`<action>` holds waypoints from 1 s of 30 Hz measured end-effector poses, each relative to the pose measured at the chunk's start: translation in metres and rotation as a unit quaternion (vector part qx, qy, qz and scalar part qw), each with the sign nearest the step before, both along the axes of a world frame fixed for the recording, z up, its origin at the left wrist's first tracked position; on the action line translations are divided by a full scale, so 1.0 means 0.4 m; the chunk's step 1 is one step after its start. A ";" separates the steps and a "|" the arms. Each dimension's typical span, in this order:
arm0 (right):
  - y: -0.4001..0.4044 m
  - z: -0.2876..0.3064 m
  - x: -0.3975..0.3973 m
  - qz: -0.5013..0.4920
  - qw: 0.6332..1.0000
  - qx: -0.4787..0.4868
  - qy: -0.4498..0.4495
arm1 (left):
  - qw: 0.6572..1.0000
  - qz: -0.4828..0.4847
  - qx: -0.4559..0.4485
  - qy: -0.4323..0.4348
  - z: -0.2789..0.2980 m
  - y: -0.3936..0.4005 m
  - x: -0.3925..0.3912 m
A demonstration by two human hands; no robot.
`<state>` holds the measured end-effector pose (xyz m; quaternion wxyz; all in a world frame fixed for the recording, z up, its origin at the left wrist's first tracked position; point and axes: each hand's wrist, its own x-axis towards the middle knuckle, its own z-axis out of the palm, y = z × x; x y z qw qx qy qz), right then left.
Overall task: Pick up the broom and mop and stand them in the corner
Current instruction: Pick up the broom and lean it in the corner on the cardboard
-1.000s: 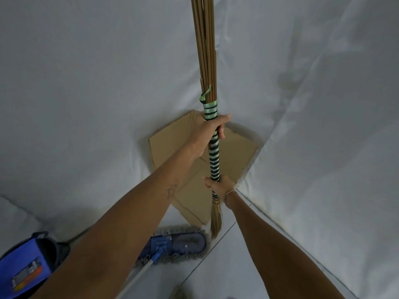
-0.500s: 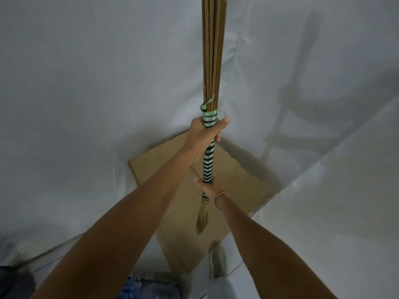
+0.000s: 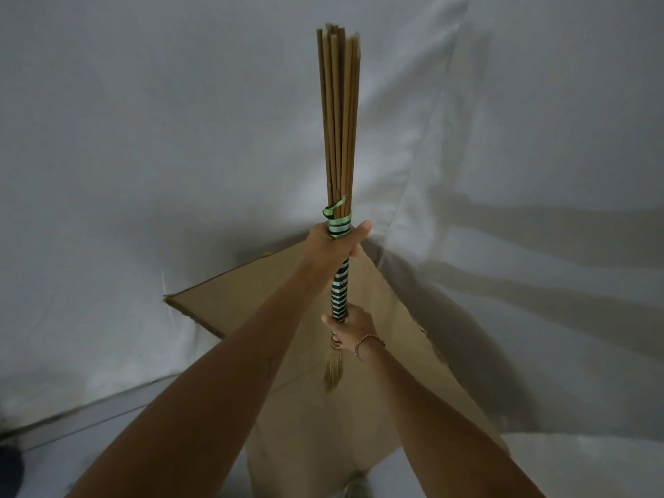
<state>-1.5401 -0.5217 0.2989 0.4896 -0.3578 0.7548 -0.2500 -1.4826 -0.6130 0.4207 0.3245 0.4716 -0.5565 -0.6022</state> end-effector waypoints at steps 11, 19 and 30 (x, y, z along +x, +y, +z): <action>-0.239 -0.294 -0.072 0.039 0.999 -0.028 0.016 | 0.997 0.058 0.003 -0.046 -0.315 -0.220 -0.078; -0.285 -0.411 -0.117 -0.012 1.000 0.008 0.014 | 0.997 0.043 -0.006 -0.056 -0.441 -0.229 -0.111; -0.325 -0.333 -0.152 -0.043 0.998 -0.035 0.011 | 0.985 0.003 -0.044 -0.167 -0.381 -0.277 -0.145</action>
